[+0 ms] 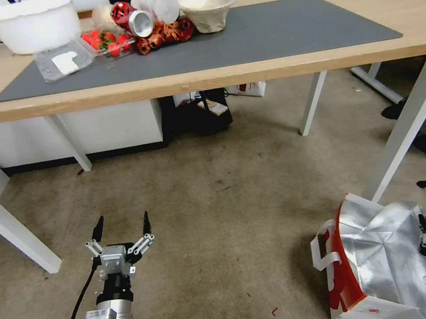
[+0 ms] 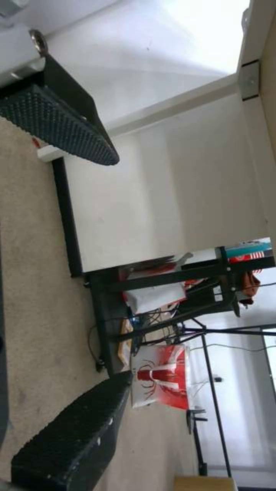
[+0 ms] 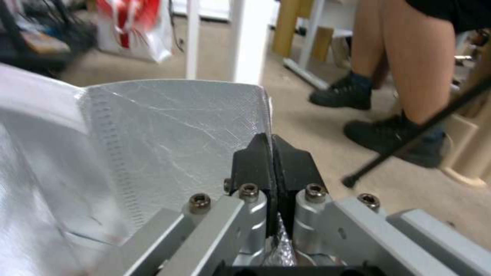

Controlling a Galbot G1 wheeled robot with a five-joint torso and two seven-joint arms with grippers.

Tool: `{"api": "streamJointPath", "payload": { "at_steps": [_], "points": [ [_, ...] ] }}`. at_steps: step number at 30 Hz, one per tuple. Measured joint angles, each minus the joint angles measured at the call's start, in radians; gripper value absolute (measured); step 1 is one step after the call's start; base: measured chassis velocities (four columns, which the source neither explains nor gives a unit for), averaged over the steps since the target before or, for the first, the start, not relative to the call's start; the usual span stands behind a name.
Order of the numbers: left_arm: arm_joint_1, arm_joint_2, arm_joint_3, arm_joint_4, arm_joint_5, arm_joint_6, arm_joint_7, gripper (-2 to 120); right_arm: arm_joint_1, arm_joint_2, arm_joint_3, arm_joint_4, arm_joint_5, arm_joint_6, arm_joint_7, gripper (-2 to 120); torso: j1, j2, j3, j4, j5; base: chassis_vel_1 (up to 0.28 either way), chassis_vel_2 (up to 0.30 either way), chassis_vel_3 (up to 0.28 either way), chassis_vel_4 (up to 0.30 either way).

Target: Pick up the food delivery bag from the floor and place it on the table.

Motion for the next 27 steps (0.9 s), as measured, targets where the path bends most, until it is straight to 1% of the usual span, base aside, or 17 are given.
{"api": "streamJointPath", "payload": {
  "at_steps": [1, 5, 6, 9, 10, 13, 17, 18, 19, 22, 23, 27],
  "points": [
    [0.000, 0.000, 0.000, 0.000, 0.000, 0.000, 0.000, 100, 0.000, 0.000, 0.000, 0.000, 0.000, 0.000, 0.000, 0, 0.000, 0.000, 0.000, 0.0000, 0.0000, 0.000, 0.000, 0.000, 0.000],
    [0.002, -0.003, -0.004, -0.006, 0.001, -0.001, 0.000, 100, -0.021, 0.022, -0.011, 0.080, 0.009, 0.007, -0.003, 0, 0.000, 0.000, 0.000, 0.0000, 0.0000, 0.000, 0.000, 0.000, 0.000],
    [0.002, -0.003, -0.004, -0.006, 0.001, -0.001, 0.000, 100, -0.021, 0.022, -0.011, 0.080, 0.009, 0.007, -0.003, 0, 0.000, 0.000, 0.000, 0.0000, 0.0000, 0.000, 0.000, 0.000, 0.000],
    [0.005, -0.005, -0.012, -0.006, 0.001, -0.009, 0.000, 100, -0.040, 0.036, -0.024, 0.149, 0.022, 0.007, -0.009, 0, 0.000, 0.000, 0.000, 0.0000, -0.0001, 0.000, 0.000, 0.000, 0.000],
    [0.005, -0.005, -0.012, -0.006, 0.001, -0.009, 0.000, 100, -0.040, 0.036, -0.024, 0.149, 0.022, 0.007, -0.009, 0, 0.000, 0.000, 0.000, 0.0000, -0.0001, 0.000, 0.000, 0.000, 0.000],
    [0.006, -0.006, -0.015, -0.006, 0.000, -0.012, -0.004, 100, -0.053, 0.042, -0.042, 0.210, 0.050, 0.004, -0.018, 0, 0.000, 0.000, 0.000, 0.0000, 0.0000, 0.000, 0.000, 0.000, 0.000],
    [0.006, -0.010, -0.012, -0.006, 0.001, -0.012, -0.005, 100, -0.062, 0.042, -0.062, 0.260, 0.079, -0.003, -0.031, 0, 0.000, 0.000, 0.000, 0.0000, -0.0002, 0.000, 0.000, 0.000, 0.000],
    [0.006, -0.013, -0.009, -0.007, 0.002, -0.012, -0.008, 100, -0.066, 0.041, -0.071, 0.285, 0.096, -0.002, -0.049, 0, 0.000, 0.000, 0.000, 0.0001, 0.0000, 0.000, 0.000, 0.000, 0.000],
    [0.006, -0.013, -0.009, -0.007, 0.002, -0.012, -0.008, 100, -0.066, 0.041, -0.071, 0.285, 0.096, -0.002, -0.049, 0, 0.000, 0.000, 0.000, 0.0001, 0.0000, 0.000, 0.000, 0.000, 0.000],
    [0.008, -0.017, -0.005, -0.008, 0.023, -0.001, -0.038, 100, -0.075, 0.037, -0.089, 0.328, 0.147, 0.003, -0.098, 0, 0.000, 0.000, 0.000, 0.0000, 0.0000, 0.000, 0.000, 0.000, 0.000],
    [0.008, -0.017, -0.005, -0.008, 0.023, -0.001, -0.038, 100, -0.075, 0.037, -0.089, 0.328, 0.147, 0.003, -0.098, 0, 0.000, 0.000, 0.000, 0.0000, 0.0000, 0.000, 0.000, 0.000, 0.000],
    [0.009, -0.017, -0.006, -0.007, 0.047, 0.008, -0.061, 100, -0.080, 0.022, -0.097, 0.365, 0.230, 0.024, -0.188, 0, 0.000, 0.000, 0.000, 0.0000, 0.0000, 0.000, 0.000, 0.000, 0.000]
  ]
}}
